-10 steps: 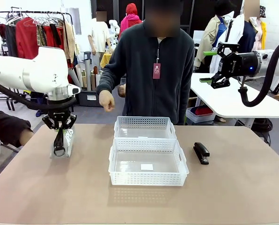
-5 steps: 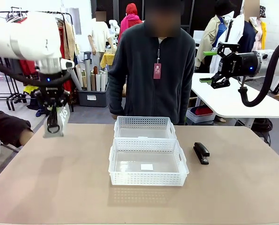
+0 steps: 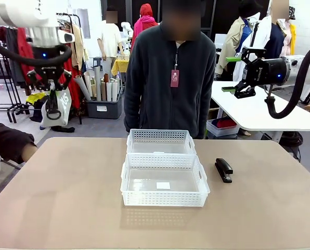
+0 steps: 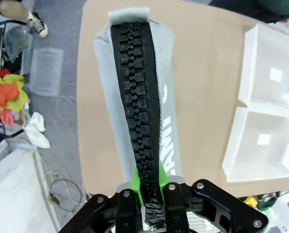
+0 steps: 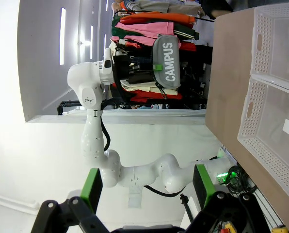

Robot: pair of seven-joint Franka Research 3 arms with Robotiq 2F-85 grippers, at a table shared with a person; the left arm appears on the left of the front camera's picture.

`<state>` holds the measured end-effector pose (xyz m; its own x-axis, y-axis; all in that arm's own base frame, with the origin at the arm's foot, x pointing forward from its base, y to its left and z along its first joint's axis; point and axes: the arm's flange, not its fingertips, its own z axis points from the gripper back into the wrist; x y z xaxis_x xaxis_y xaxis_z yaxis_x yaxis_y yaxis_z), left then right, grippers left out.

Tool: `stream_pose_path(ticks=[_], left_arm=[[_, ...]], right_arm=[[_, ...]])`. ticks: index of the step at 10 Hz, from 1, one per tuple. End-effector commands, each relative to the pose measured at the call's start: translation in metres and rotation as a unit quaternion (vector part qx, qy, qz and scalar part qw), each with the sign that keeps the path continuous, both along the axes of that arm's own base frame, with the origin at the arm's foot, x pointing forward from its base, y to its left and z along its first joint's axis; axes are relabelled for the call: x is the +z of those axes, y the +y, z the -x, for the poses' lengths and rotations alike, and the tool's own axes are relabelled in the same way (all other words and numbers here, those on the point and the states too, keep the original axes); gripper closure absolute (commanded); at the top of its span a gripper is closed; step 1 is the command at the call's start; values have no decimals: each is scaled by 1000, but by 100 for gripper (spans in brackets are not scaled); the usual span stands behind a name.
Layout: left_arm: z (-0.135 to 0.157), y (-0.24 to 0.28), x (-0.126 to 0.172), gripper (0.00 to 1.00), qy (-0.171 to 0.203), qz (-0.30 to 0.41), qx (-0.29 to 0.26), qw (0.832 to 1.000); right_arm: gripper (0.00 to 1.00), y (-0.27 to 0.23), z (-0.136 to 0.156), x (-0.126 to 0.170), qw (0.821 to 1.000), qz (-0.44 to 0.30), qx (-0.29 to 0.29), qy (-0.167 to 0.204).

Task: Distribute items into two baskets.
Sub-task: Pick up the Pencil pouch that the person points to, then move the picked Pencil pouch towards the Organizing basket indicated by the person, stopping as directed.

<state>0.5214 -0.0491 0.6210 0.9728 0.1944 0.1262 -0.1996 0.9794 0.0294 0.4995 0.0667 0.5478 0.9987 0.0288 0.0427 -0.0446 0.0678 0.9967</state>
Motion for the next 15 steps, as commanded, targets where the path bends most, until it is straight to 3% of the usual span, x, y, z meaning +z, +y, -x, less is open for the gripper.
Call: stream_pose_path(ticks=[1, 3, 5, 6, 15], left_arm=[[-6, 2, 19, 100, -8, 30, -4, 1000], [-3, -1, 40, 100, -33, 36, -11, 999], [-6, -1, 42, 100, -48, 63, -19, 997], [-2, -5, 41, 100, -36, 29, -3, 999], [-2, -5, 41, 100, -36, 29, -3, 999]], right_arm=[[0, 0, 0, 1, 1000, 2, 1, 0], [0, 0, 0, 1, 1000, 2, 1, 0], [0, 0, 0, 1, 1000, 2, 1, 0], [0, 0, 0, 1, 1000, 2, 1, 0], [0, 0, 0, 1, 1000, 2, 1, 0]])
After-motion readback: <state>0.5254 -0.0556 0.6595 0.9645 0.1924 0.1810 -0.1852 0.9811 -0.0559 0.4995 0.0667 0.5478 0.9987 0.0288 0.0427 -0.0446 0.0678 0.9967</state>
